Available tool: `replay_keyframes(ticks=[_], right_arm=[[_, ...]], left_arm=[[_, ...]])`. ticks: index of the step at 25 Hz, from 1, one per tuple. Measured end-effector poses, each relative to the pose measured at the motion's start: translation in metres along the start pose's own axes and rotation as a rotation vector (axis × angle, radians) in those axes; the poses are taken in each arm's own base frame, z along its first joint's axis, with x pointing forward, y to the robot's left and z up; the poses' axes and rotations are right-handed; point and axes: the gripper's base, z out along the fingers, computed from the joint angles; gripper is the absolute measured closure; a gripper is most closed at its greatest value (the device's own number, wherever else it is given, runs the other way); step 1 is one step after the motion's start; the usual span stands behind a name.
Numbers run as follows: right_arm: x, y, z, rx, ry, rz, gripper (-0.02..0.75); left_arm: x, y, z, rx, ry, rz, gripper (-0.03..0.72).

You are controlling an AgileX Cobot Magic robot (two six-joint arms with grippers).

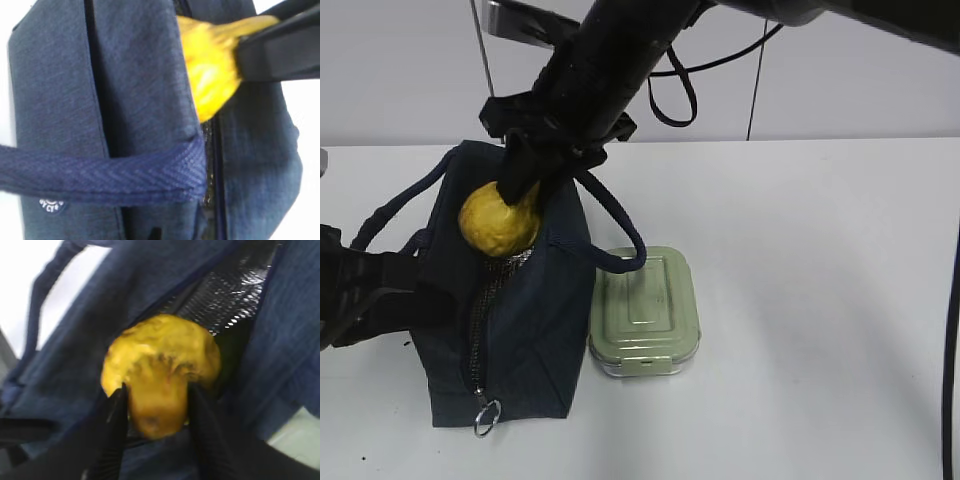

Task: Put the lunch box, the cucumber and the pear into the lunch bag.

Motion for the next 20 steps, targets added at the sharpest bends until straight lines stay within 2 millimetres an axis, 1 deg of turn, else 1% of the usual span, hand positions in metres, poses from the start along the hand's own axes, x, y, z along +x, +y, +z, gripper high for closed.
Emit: replay_keyframes(ticks=[1,4,8,10,13,17,20], right_arm=[[0.000,-0.004,0.003,0.022,0.007,-0.004,0.408],[0.001,-0.010,0.003,0.085,0.018,-0.026,0.365],[0.001,-0.011,0.002,0.107,0.020,-0.036,0.350],[0.001,-0.009,-0.002,0.115,0.012,-0.043,0.349],[-0.001,-0.002,-0.019,0.141,-0.016,-0.068,0.349],[-0.002,0.008,-0.048,0.210,-0.049,-0.116,0.348],[0.000,0.008,-0.066,0.292,-0.056,-0.136,0.348]], left_arm=[[0.000,0.000,0.000,0.001,0.001,0.000,0.706],[0.001,-0.001,0.000,0.006,0.007,0.001,0.706],[0.001,-0.001,0.000,0.010,0.010,0.001,0.706],[0.001,-0.001,0.000,0.010,0.011,0.001,0.706],[0.001,-0.001,0.000,0.010,0.011,0.001,0.706],[0.001,-0.001,0.000,0.009,0.013,0.005,0.706],[0.001,-0.001,0.000,0.009,0.013,0.005,0.706]])
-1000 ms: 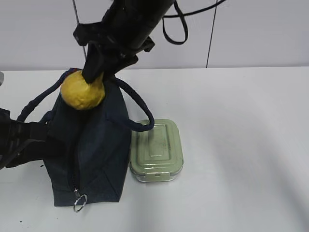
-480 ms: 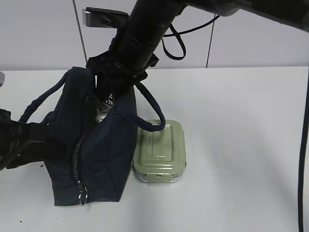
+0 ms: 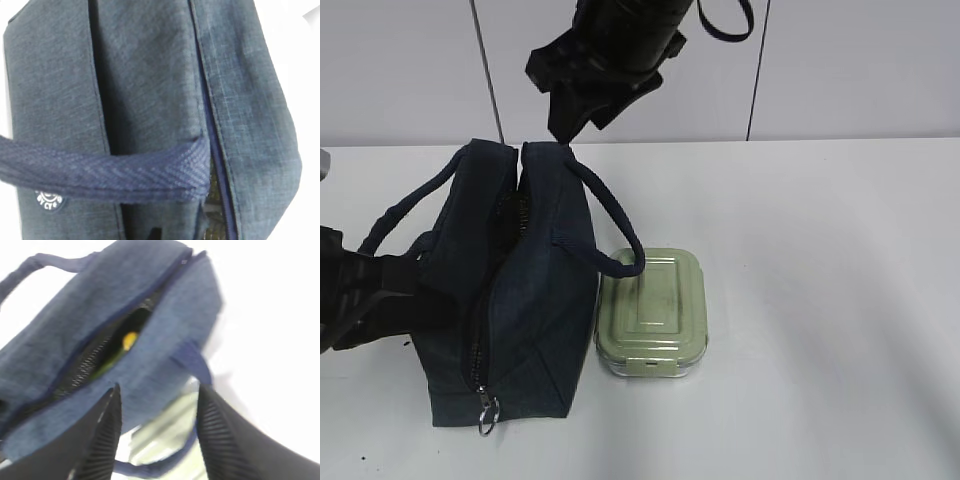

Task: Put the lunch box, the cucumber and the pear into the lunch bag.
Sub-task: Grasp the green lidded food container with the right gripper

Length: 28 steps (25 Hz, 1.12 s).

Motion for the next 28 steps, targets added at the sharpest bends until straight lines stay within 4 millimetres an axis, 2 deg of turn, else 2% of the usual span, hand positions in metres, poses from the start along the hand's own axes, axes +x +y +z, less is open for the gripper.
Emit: replay_keyframes(ticks=[3,9,11,15,19,23,28], right_arm=[[0.003,-0.015,-0.011,0.073,-0.001,0.047,0.348],[0.018,-0.074,-0.031,0.124,-0.031,0.233,0.348],[0.027,-0.095,-0.035,0.133,-0.031,0.289,0.351],[0.046,-0.122,-0.033,0.112,-0.006,0.385,0.376],[0.068,-0.132,-0.015,0.017,0.050,0.444,0.408],[0.088,-0.128,0.006,-0.079,0.109,0.461,0.419],[0.113,-0.128,0.015,-0.192,0.119,0.503,0.424]], left_arm=[[0.000,0.000,0.000,-0.001,0.001,0.002,0.706],[0.000,0.000,0.000,-0.001,0.001,0.003,0.706],[0.000,0.000,0.000,-0.001,0.001,0.003,0.706],[0.000,0.000,0.000,-0.001,0.001,0.003,0.706],[0.000,0.000,0.000,-0.001,0.001,0.003,0.706],[0.000,0.000,0.000,-0.001,0.001,0.003,0.706],[0.000,0.000,0.000,-0.001,0.002,0.003,0.706]])
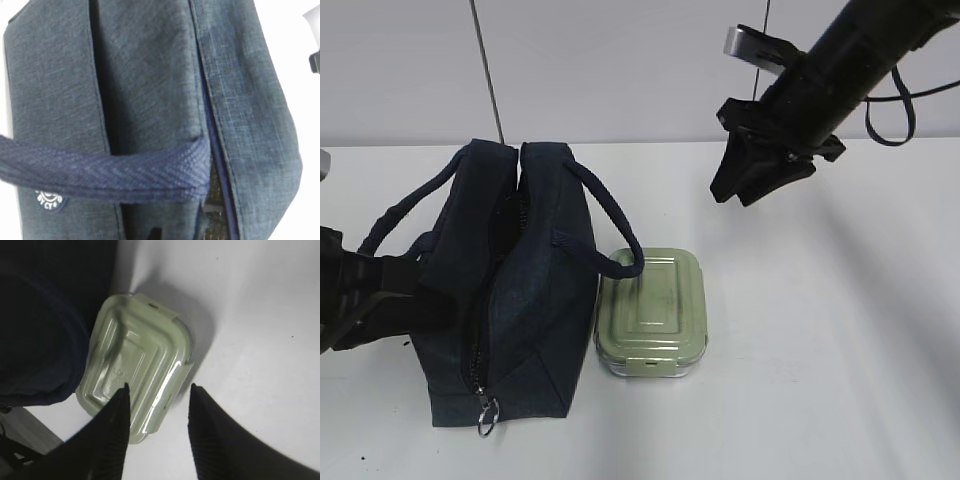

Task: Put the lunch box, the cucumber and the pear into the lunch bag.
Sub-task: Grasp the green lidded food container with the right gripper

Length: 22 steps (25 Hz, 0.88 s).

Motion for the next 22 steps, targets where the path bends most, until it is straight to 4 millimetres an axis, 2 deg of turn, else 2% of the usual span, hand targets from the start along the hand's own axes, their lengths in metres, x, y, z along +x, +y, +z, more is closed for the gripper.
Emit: replay_keyframes(ticks=[4,7,15,22], right_arm=[[0.021,-0.016,0.002,-0.089,-0.004,0.039,0.424],[0.038,-0.021,0.005,-0.146,-0.004,0.044,0.424],[0.080,-0.009,0.031,-0.386,-0.053,0.031,0.425],[0.095,-0.011,0.044,-0.423,-0.069,-0.015,0.425]], left_arm=[[0.000,0.000,0.000,0.000,0.000,0.000,0.706],[0.000,0.000,0.000,0.000,0.000,0.000,0.706],[0.000,0.000,0.000,0.003,0.003,0.000,0.706],[0.001,-0.001,0.000,0.014,0.015,0.000,0.706]])
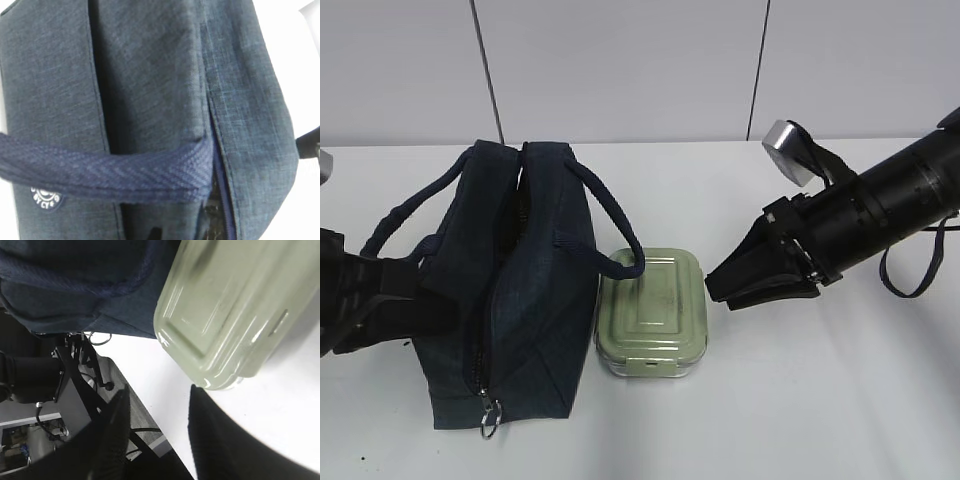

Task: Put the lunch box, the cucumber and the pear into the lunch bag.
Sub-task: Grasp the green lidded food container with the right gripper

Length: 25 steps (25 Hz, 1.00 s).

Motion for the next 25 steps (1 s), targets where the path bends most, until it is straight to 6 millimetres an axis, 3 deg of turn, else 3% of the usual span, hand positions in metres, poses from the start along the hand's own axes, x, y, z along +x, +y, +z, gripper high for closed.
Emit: replay_keyframes(ticks=[7,9,13,15,20,25], right_arm=[[0.000,-0.001,0.000,0.015,0.000,-0.006,0.409],[-0.001,-0.003,0.000,0.029,-0.010,-0.006,0.346],[-0.004,-0.007,0.000,0.072,-0.043,0.006,0.138],[-0.006,-0.008,-0.001,0.088,-0.062,0.013,0.097],[-0.009,-0.011,0.001,0.093,-0.106,0.039,0.085],[-0.008,-0.028,0.018,0.070,-0.095,0.112,0.085]], left_arm=[[0.000,0.000,0.000,0.002,0.002,0.000,0.706],[0.000,0.000,0.000,0.002,0.002,0.000,0.706],[0.000,0.000,0.000,0.002,0.002,0.000,0.706],[0.000,0.000,0.000,0.002,0.003,0.000,0.706],[0.000,0.000,0.000,0.004,0.004,0.000,0.706],[0.000,0.000,0.000,0.004,0.004,0.000,0.706]])
